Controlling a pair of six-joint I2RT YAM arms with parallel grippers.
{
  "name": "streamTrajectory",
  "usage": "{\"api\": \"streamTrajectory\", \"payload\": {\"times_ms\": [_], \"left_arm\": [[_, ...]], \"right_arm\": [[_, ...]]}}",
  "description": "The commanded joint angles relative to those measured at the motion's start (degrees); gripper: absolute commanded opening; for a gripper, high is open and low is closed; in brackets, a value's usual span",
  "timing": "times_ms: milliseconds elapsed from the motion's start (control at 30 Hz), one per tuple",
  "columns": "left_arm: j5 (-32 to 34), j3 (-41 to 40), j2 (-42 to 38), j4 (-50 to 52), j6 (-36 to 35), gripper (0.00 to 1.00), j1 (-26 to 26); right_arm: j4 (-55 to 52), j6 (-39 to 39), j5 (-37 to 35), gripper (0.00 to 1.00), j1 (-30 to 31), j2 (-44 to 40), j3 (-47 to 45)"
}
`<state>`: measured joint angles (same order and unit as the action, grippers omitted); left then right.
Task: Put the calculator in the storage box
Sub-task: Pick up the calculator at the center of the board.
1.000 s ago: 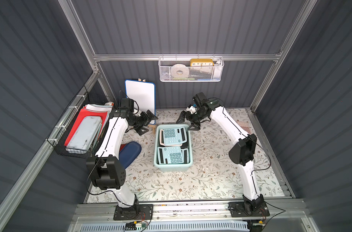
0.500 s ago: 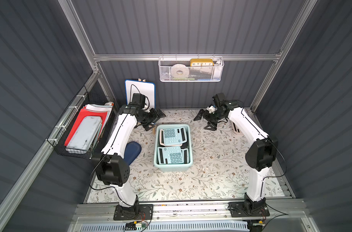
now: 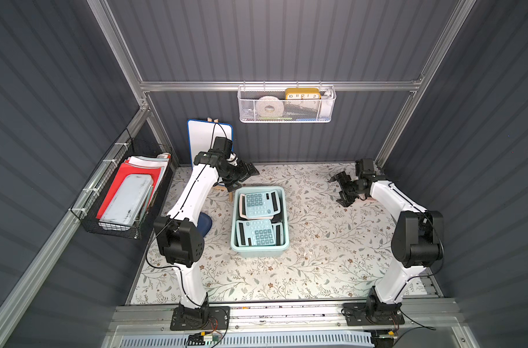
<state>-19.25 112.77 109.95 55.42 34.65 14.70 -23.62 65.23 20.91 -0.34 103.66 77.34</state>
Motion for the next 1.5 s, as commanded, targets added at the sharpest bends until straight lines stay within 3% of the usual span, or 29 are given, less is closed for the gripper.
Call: {"api": "streamTrajectory", "payload": {"times_ms": [0, 333, 667, 933, 1033, 1367, 1467], "left_arm": [[-0.6, 2.1, 0.8, 1.5, -2.2, 0.99, 0.2], [-2.1, 6.4, 3.6, 3.4, -2.2, 0.99, 0.2], [-2.2, 9.0, 4.8, 5.2, -2.0, 0.99, 0.2], [-2.0, 8.7, 4.4, 5.4, -1.4, 0.99, 0.2], [-1.7, 8.7, 4.1, 5.6, -1.2, 0.99, 0.2], [-1.8, 7.2, 2.9, 5.2, -1.0, 0.99, 0.2], [-1.7, 6.7, 2.3, 5.1, -1.1, 0.99, 0.2]], "right_arm": [[13.0, 11.6, -4.7, 0.99, 0.0, -1.2, -3.8], [36.7, 31.3, -18.6, 0.99, -0.6, 1.4, -17.6], [49.1, 41.1, -25.3, 0.96, -1.6, 6.5, -22.6], [55.3, 47.4, -29.9, 0.78, -2.4, 9.4, -25.9], [57.5, 48.1, -30.4, 0.67, -2.7, 10.1, -26.6], [57.6, 48.6, -30.6, 0.51, -3.1, 8.5, -29.4], [58.3, 48.2, -30.4, 0.39, -3.3, 7.6, -30.7]]}}
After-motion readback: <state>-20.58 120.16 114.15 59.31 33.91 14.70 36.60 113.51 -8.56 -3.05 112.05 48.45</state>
